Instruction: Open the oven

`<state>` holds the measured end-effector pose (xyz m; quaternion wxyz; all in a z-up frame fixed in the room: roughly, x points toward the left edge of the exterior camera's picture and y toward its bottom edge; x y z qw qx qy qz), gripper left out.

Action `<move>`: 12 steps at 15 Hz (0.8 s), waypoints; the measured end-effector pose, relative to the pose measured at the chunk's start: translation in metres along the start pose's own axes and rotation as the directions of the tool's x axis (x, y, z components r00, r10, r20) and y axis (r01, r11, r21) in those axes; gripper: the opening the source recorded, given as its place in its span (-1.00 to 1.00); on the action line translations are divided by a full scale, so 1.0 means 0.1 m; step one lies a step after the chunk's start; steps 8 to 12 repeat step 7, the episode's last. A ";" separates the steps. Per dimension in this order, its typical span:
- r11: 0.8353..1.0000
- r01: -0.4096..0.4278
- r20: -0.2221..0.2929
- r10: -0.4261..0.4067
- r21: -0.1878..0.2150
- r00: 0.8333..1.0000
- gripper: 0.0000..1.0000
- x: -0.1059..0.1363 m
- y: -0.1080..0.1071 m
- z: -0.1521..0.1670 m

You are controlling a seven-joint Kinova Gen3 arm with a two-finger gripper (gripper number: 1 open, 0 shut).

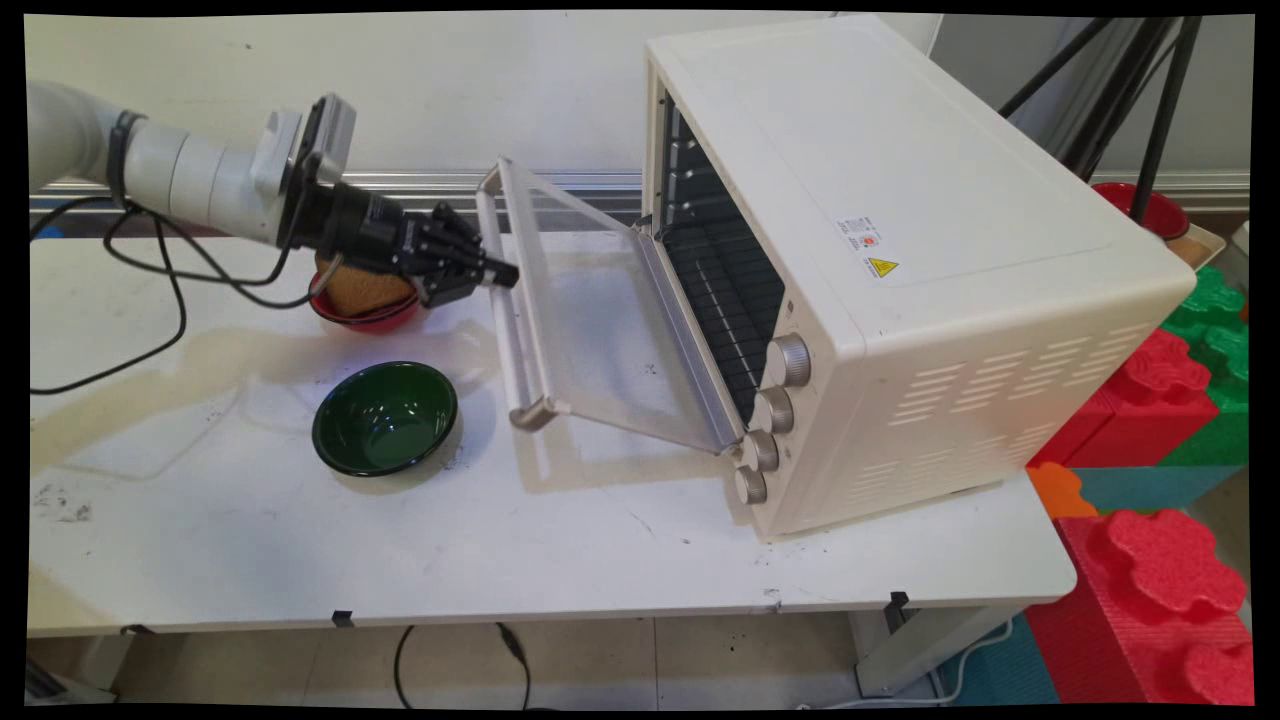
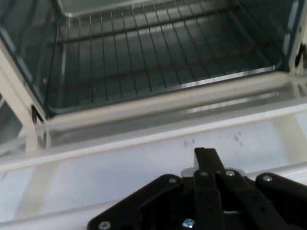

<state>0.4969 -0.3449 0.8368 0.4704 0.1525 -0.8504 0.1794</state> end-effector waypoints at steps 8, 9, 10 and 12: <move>1.000 0.022 0.048 -0.022 -0.007 0.999 -1.00 -0.41 0.06 -0.03; 1.000 0.022 0.048 -0.022 -0.007 0.999 -1.00 -0.41 0.06 -0.03; 1.000 0.022 0.048 -0.022 -0.007 0.999 -1.00 -0.41 0.06 -0.03; 1.000 0.022 0.048 -0.022 -0.007 0.999 -1.00 -0.41 0.06 -0.03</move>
